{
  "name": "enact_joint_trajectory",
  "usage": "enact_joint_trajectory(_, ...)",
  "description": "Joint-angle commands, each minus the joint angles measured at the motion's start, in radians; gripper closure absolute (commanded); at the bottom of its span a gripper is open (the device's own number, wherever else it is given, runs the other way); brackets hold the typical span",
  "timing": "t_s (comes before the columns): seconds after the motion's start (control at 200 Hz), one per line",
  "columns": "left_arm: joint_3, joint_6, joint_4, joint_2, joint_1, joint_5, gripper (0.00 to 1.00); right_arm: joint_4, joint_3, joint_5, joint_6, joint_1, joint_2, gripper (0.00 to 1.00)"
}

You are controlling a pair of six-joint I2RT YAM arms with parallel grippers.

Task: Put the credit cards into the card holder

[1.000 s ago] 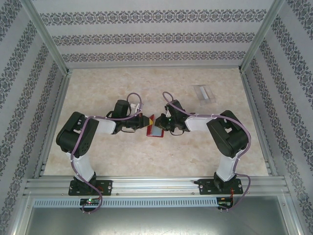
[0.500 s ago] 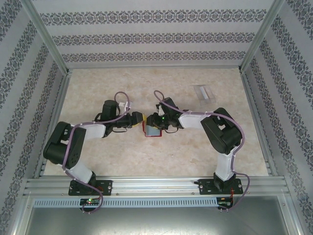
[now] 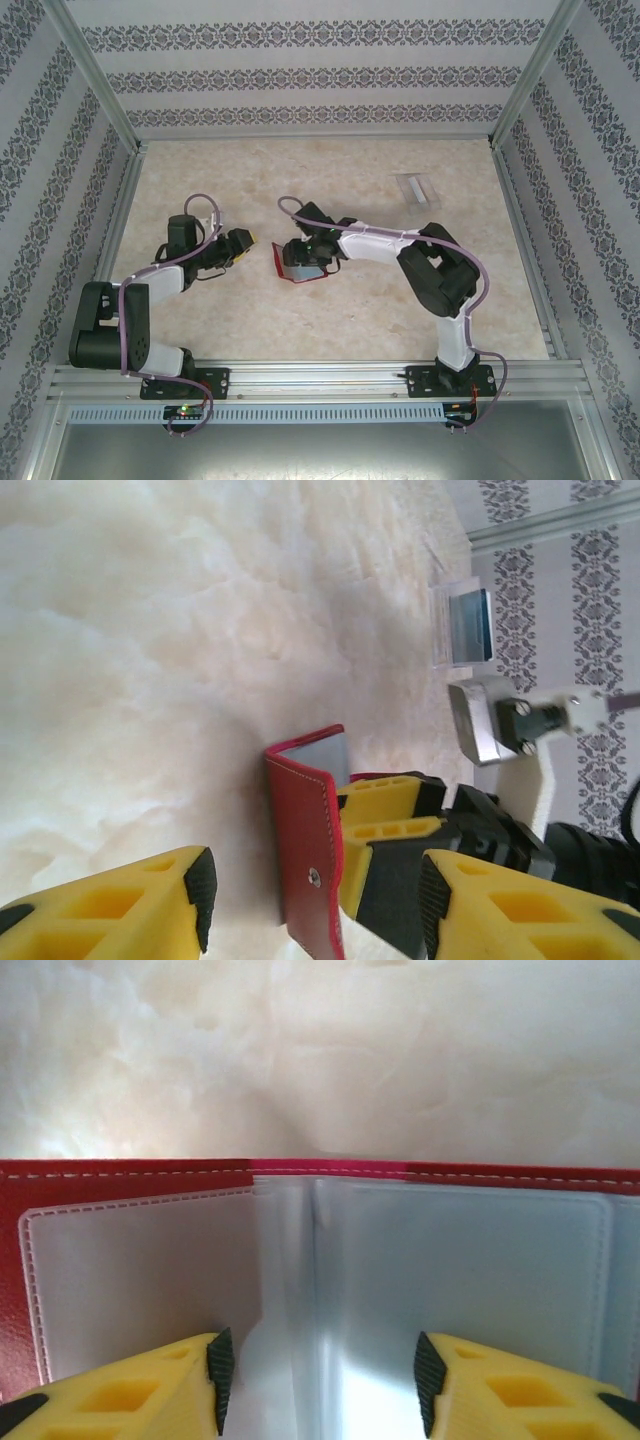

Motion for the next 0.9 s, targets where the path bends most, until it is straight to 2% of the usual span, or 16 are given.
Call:
enact_joint_trajectory(0.0, -0.017, 0.021, -0.039, -0.028, 0.025, -0.014, 0.41, -0.181, 0.073, 0.203, -0.065, 0.052, 0.052, 0.43)
enact_joint_trajectory(0.025, -0.021, 0.02, -0.037, -0.025, 0.028, -0.016, 0.41, -0.203, 0.09, 0.228, -0.068, 0.064, 0.061, 0.4)
enact_joint_trajectory(0.17, -0.029, 0.0, -0.031, 0.005, 0.045, -0.033, 0.4, -0.266, 0.151, 0.342, -0.083, 0.125, 0.09, 0.36)
enact_joint_trajectory(0.46, -0.051, -0.019, 0.002, 0.053, 0.049, -0.055, 0.36, -0.304, 0.169, 0.436, -0.075, 0.163, 0.169, 0.35)
enact_joint_trajectory(0.53, -0.056, -0.011, 0.0, 0.048, 0.049, -0.064, 0.36, -0.311, 0.168, 0.467, -0.077, 0.174, 0.179, 0.3)
enact_joint_trajectory(0.764, -0.071, 0.007, -0.022, 0.02, 0.046, -0.069, 0.36, -0.311, 0.163, 0.433, -0.054, 0.18, 0.14, 0.28)
enact_joint_trajectory(0.789, -0.076, 0.01, -0.022, 0.017, 0.046, -0.074, 0.36, -0.31, 0.164, 0.428, -0.057, 0.18, 0.13, 0.19)
enact_joint_trajectory(0.894, -0.08, 0.0, -0.005, 0.022, 0.035, -0.054, 0.36, -0.305, 0.179, 0.391, -0.064, 0.177, 0.101, 0.16)
